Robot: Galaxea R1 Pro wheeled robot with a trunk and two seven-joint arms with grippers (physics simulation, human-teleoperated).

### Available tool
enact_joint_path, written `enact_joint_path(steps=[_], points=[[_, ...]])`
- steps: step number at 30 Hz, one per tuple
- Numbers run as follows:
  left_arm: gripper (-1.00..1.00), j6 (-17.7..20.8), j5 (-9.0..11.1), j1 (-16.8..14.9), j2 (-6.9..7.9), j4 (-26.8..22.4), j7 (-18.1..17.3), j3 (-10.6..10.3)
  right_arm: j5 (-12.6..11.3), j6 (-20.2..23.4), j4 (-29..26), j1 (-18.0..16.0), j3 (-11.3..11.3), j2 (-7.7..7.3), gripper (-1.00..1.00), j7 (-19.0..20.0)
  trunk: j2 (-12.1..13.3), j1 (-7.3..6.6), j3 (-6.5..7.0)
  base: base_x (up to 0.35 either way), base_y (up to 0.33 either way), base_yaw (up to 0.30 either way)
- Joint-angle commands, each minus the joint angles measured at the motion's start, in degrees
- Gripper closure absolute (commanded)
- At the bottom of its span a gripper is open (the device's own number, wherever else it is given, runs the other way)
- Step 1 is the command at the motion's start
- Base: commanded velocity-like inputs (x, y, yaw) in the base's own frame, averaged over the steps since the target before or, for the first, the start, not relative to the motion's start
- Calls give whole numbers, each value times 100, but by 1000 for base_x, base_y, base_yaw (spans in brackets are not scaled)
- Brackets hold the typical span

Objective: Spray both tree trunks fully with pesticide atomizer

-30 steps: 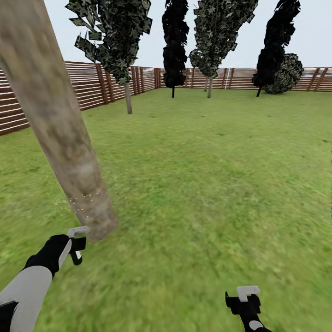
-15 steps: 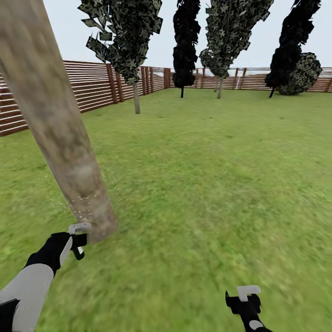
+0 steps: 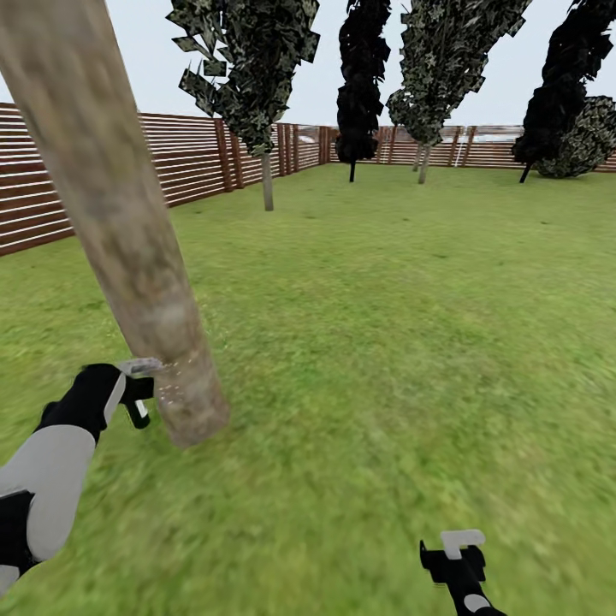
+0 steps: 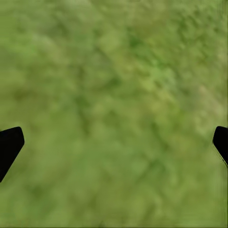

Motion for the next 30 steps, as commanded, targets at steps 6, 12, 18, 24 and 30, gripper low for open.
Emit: enact_joint_path(steps=[6,12,18,24,30], points=[[100,9,-69,4,2,-9,-23,-75,-59,-15,-8,-2,50,4,-100,-7,-2,1,-5,122,-220,0],[100,66,-67,53,-2,-458,-41,-76,-58,-15,-9,-2,50,8,-100,-7,-2,1,-5,-89,-273,0],[100,64,-75,59,-26,-483,-13,-89,-59,-15,-9,-2,57,17,-100,-7,-2,1,-5,96,-252,204],[100,53,-75,66,-27,-476,12,-87,-59,-15,-11,-2,51,12,-100,-7,-2,1,-5,238,-189,170],[100,52,-84,64,-27,-475,16,-83,-58,-15,-8,-2,50,0,-100,-7,-2,1,-5,159,-233,2]])
